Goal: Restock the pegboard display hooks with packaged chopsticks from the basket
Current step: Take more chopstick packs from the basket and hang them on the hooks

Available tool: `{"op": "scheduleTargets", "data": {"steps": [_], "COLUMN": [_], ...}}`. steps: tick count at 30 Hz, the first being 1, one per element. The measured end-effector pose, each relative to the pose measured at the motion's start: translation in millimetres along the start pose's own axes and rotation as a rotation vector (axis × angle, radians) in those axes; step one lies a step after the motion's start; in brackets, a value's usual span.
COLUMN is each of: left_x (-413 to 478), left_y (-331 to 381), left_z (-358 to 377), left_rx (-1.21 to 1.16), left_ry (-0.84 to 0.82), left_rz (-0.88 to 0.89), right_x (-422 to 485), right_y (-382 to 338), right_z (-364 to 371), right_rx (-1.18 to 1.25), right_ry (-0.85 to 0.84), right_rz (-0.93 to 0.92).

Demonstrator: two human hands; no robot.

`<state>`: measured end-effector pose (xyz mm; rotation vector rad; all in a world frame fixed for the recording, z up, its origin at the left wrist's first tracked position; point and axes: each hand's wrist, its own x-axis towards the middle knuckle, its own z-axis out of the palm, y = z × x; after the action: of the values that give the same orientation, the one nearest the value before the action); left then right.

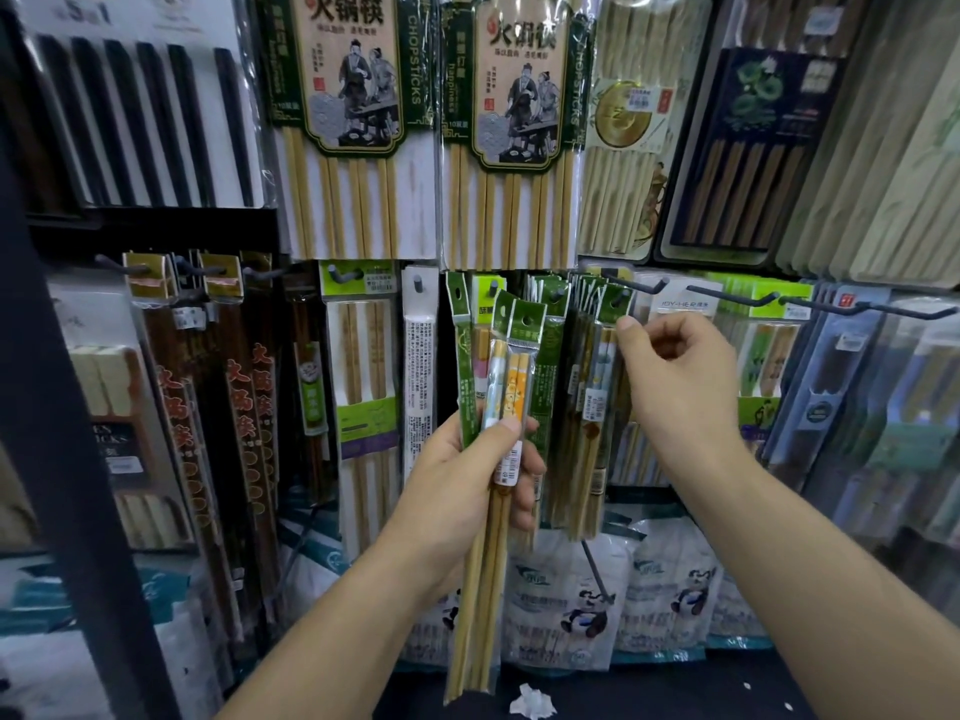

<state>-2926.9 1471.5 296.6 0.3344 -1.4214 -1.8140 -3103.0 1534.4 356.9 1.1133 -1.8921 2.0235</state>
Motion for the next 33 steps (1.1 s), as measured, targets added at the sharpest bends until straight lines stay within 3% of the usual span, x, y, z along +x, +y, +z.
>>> {"op": "scheduleTargets", "data": {"steps": [3,5,10,17,24,33], "left_x": [-0.7,-1.6,-4.4,-4.3,1.7,1.3], "left_y": [0.3,0.2,0.6,-4.1,-6.0,-4.6], "left_z": [3.4,5.8,10.1,6.9,-1.9,-0.7], "left_rx": [-0.013,-0.010,0.006,-0.004,0.094,0.085], "left_ry": [-0.037,-0.067,-0.122,-0.124,-0.016,-0.026], "left_rz": [0.014,0.025,0.045,0.015,-0.005,-0.052], "right_x": [-15.9,-28.1,-42.8,-37.3,-8.9,5.9], "right_y": [-10.8,-18.9,-28.7,-25.5,-26.7,-19.8], "right_z": [-1.2,-0.1,3.0,7.2,-2.1,-0.9], "right_rx": [0.036,0.076,0.277,0.308,0.304,0.230], "right_ry": [-0.022,-0.132,-0.329,-0.305,-0.116,-0.101], "right_rz": [-0.067,-0.091,0.054,0.073,0.115,0.138]}}
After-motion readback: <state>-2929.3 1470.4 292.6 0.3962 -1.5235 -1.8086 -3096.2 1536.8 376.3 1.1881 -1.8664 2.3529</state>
